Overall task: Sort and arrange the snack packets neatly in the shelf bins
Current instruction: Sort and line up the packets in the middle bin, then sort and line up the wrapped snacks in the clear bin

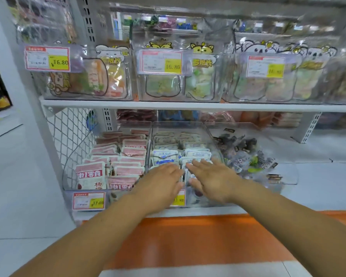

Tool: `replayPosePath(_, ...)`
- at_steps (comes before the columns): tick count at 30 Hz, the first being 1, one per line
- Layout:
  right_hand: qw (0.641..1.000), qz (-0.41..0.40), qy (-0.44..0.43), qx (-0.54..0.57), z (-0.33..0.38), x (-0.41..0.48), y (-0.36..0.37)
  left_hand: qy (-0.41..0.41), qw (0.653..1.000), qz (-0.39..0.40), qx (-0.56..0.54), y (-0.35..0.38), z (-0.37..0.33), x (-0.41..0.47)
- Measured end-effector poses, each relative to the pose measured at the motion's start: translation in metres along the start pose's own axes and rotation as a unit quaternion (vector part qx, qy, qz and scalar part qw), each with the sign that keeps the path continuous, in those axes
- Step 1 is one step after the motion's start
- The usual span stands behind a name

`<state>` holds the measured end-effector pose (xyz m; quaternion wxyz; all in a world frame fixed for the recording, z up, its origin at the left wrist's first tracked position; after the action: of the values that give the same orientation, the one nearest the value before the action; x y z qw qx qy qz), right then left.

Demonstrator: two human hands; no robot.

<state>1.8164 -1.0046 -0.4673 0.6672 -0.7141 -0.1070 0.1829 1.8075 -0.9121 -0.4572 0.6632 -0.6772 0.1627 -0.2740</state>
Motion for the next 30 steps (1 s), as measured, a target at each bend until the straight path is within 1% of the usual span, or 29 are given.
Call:
replayPosePath(1,0.998,-0.017,-0.017,0.056,-0.001,0.0,-0.01,-0.01,0.999,-0.013,-0.027,-0.008,0.003,0.004)
replayPosePath(2,0.991,-0.052,-0.042,0.115,-0.006,-0.002,-0.024,-0.022,0.998,-0.025,-0.051,-0.017,0.005,0.01)
replayPosePath(3,0.979,-0.106,-0.057,0.162,-0.018,-0.007,-0.043,-0.034,0.996,-0.042,-0.066,-0.026,0.007,0.017)
replayPosePath(4,0.965,-0.163,-0.057,0.196,-0.039,-0.012,-0.059,-0.045,0.994,-0.063,-0.077,-0.036,0.007,0.025)
replayPosePath(5,0.951,-0.208,-0.04,0.224,-0.064,-0.017,-0.073,-0.053,0.991,-0.084,-0.092,-0.044,0.005,0.035)
replayPosePath(6,0.941,-0.225,-0.005,0.252,-0.094,-0.02,-0.081,-0.054,0.986,-0.105,-0.114,-0.051,0.001,0.045)
replayPosePath(7,0.935,-0.21,0.035,0.282,-0.124,-0.022,-0.081,-0.049,0.982,-0.116,-0.138,-0.055,-0.006,0.057)
replayPosePath(8,0.932,-0.171,0.063,0.314,-0.149,-0.023,-0.076,-0.04,0.98,-0.117,-0.157,-0.056,-0.015,0.067)
replayPosePath(9,0.925,-0.118,0.068,0.354,-0.164,-0.023,-0.068,-0.029,0.98,-0.105,-0.165,-0.053,-0.025,0.076)
replayPosePath(10,0.914,-0.054,0.056,0.397,-0.171,-0.024,-0.058,-0.015,0.983,-0.082,-0.164,-0.046,-0.036,0.084)
replayPosePath(12,0.895,0.092,0.032,0.434,-0.169,-0.03,-0.034,0.019,0.991,-0.032,-0.128,-0.028,-0.055,0.093)
replayPosePath(13,0.894,0.159,0.026,0.419,-0.166,-0.037,-0.02,0.034,0.994,-0.016,-0.101,-0.019,-0.064,0.097)
replayPosePath(14,0.906,0.197,0.02,0.375,-0.162,-0.041,-0.009,0.042,0.996,-0.014,-0.083,-0.015,-0.067,0.096)
replayPosePath(15,0.926,0.202,0.011,0.32,-0.161,-0.043,-0.004,0.043,0.996,-0.022,-0.079,-0.014,-0.067,0.095)
replayPosePath(16,0.948,0.18,0.001,0.263,-0.163,-0.042,-0.003,0.04,0.995,-0.03,-0.081,-0.014,-0.067,0.096)
replayPosePath(17,0.962,0.146,-0.012,0.23,-0.164,-0.042,-0.003,0.038,0.995,-0.039,-0.078,-0.015,-0.067,0.098)
replayPosePath(18,0.966,0.098,-0.023,0.237,-0.164,-0.042,-0.005,0.038,0.996,-0.047,-0.072,-0.015,-0.068,0.099)
replayPosePath(19,0.963,0.043,-0.027,0.266,-0.167,-0.043,-0.009,0.037,0.996,-0.052,-0.068,-0.015,-0.071,0.099)
replayPosePath(21,0.937,-0.078,-0.01,0.341,-0.184,-0.049,-0.021,0.023,0.995,-0.051,-0.082,-0.014,-0.078,0.098)
replayPosePath(22,0.924,-0.123,0.005,0.363,-0.195,-0.053,-0.024,0.009,0.994,-0.052,-0.095,-0.014,-0.082,0.097)
replayPosePath(23,0.912,-0.151,0.012,0.38,-0.202,-0.06,-0.028,-0.012,0.993,-0.051,-0.11,-0.016,-0.087,0.095)
replayPosePath(24,0.905,-0.158,0.017,0.393,-0.206,-0.061,-0.027,-0.036,0.99,-0.048,-0.13,-0.017,-0.088,0.094)
replayPosePath(26,0.904,-0.137,0.001,0.405,-0.202,-0.063,-0.026,-0.081,0.98,-0.055,-0.173,-0.023,-0.096,0.094)
replayPosePath(28,0.91,-0.12,-0.017,0.396,-0.194,-0.064,-0.031,-0.1,0.971,-0.064,-0.208,-0.03,-0.108,0.099)
replayPosePath(30,0.908,-0.134,-0.037,0.395,-0.188,-0.066,-0.041,-0.109,0.962,-0.049,-0.246,-0.034,-0.116,0.109)
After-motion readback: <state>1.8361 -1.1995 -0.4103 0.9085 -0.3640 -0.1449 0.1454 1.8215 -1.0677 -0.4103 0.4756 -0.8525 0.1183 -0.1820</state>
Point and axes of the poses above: each hand's wrist, its own x-axis towards the middle knuckle, its own y-axis out of the palm, z = x × y, the point moved 10 cm from there along x, towards the middle knuckle, and after that the axes turned 5 degrees about x, right-handed, at the moved point
